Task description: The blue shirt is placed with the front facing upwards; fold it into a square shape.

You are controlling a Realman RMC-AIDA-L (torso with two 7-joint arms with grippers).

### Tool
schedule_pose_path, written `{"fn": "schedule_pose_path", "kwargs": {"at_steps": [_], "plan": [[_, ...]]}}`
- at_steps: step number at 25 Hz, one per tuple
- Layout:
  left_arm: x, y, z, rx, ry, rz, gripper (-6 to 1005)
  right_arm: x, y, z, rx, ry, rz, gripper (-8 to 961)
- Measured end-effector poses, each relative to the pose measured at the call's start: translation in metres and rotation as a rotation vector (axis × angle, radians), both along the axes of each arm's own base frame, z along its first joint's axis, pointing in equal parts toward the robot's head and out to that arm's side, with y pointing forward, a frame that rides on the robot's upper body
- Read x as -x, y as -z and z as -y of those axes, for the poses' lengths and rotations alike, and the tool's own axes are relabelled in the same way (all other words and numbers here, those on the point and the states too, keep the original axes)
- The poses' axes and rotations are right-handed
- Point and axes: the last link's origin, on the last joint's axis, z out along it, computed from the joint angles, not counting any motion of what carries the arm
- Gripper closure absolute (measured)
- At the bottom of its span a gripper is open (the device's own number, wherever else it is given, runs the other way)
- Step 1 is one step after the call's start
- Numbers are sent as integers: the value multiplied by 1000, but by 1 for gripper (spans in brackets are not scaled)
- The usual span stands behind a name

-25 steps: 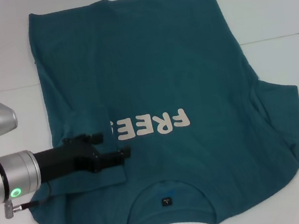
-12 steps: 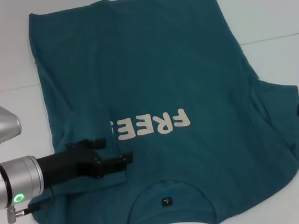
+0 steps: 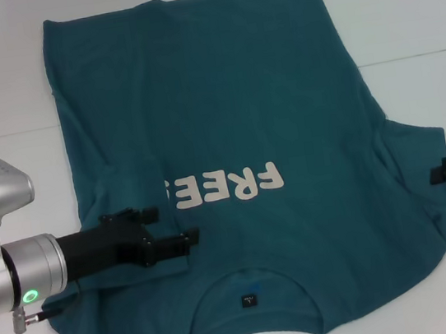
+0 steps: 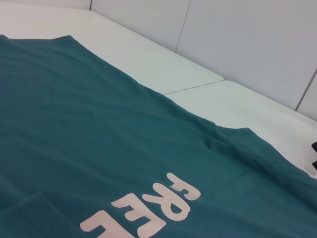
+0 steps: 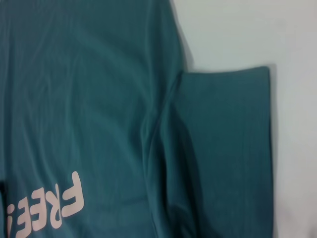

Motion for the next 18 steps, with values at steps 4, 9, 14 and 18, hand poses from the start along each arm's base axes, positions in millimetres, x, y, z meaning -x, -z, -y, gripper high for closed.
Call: {"fn": "schedule_pose_path", "kwargs": {"at_steps": [4, 9, 14, 18], "plan": [[0, 0, -1, -3, 0, -2, 77, 1, 2, 0, 3, -4, -3, 11], [0, 2, 0, 0, -5, -1, 77, 2, 5, 0, 7, -6, -6, 12], [1, 2, 0, 1, -8, -2, 77, 1, 6, -1, -1, -5, 5, 11], [1, 2, 0, 1, -8, -2, 77, 1, 8, -2, -1, -7, 10, 11]]}}
